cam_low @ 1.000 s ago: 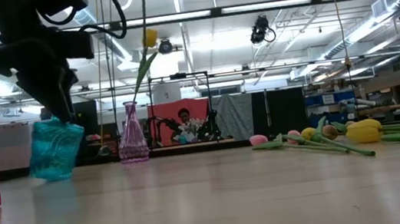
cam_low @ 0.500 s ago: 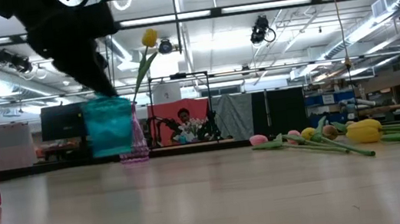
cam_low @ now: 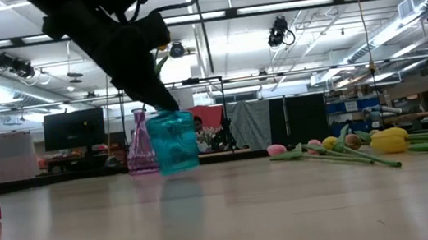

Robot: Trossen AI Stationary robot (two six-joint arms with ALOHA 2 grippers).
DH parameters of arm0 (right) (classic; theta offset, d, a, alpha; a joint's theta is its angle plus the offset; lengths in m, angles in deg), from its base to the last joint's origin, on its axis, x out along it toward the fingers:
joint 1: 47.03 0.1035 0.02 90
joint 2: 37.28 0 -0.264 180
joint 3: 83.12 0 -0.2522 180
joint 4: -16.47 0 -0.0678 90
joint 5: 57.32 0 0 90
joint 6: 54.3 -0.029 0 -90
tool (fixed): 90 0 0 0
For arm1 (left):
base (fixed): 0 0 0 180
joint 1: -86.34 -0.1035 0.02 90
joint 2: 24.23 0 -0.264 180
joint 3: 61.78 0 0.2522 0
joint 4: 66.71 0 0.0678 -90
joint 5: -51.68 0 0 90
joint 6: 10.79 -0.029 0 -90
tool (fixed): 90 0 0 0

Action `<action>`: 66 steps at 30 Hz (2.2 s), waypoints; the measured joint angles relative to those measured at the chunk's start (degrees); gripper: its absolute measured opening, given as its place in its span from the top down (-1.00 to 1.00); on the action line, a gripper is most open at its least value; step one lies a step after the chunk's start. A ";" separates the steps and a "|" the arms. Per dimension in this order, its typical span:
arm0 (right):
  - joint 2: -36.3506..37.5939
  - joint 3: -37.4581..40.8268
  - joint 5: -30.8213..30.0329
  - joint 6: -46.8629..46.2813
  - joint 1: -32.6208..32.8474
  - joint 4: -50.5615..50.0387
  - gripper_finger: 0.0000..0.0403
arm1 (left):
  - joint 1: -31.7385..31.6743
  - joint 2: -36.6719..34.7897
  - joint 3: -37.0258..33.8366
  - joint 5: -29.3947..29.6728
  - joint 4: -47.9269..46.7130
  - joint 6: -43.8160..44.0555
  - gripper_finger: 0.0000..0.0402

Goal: Sort flowers into vase by color
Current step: Put the pink flower into the blue flower vase

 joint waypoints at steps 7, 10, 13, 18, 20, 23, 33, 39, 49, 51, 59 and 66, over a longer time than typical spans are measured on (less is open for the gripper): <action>0.13 5.29 0.33 -0.38 0.20 6.70 0.92 | -0.02 2.72 2.74 -0.55 -0.63 -0.17 -0.13; 0.13 7.13 0.44 -0.46 0.22 10.17 0.92 | -0.02 2.48 2.76 -0.46 -1.43 -1.10 -0.39; 0.13 8.14 0.62 -0.89 0.22 12.54 0.92 | 0.14 0.83 2.76 -0.30 -3.94 -2.53 -0.56; 0.06 11.33 3.13 -1.76 -0.01 20.12 0.92 | 0.94 -4.38 0.75 2.20 -4.93 -4.07 -0.59; 0.00 12.86 3.26 -2.43 -0.36 23.38 0.92 | 0.92 -7.13 -0.78 2.38 -5.51 -4.03 -0.56; 0.00 15.28 3.48 -3.30 -1.13 27.62 0.92 | 0.92 -11.16 -3.21 3.26 -5.53 -3.02 -0.52; -0.06 21.12 4.61 -4.60 -3.27 34.96 0.92 | 0.92 -24.24 -10.29 7.48 -3.28 -2.54 -0.47; -0.05 25.57 5.02 -6.38 -4.45 39.95 0.92 | 0.95 -30.85 -12.99 10.61 -3.05 -2.26 -0.47; -0.52 31.68 2.18 -7.15 -4.31 47.13 0.79 | 2.00 -35.57 -13.54 10.25 -0.63 -2.06 -0.47; -1.10 31.72 2.36 -7.52 -4.31 47.95 0.66 | 2.49 -36.27 -13.57 10.25 1.65 -2.87 -0.47; -1.27 27.48 3.13 -10.01 -4.68 32.33 0.06 | 2.95 -39.27 -13.52 10.26 2.40 -4.52 -0.47; 3.34 21.67 -1.72 -9.44 -2.76 9.06 -0.18 | 2.95 -40.34 -13.52 10.27 4.00 -8.60 -0.47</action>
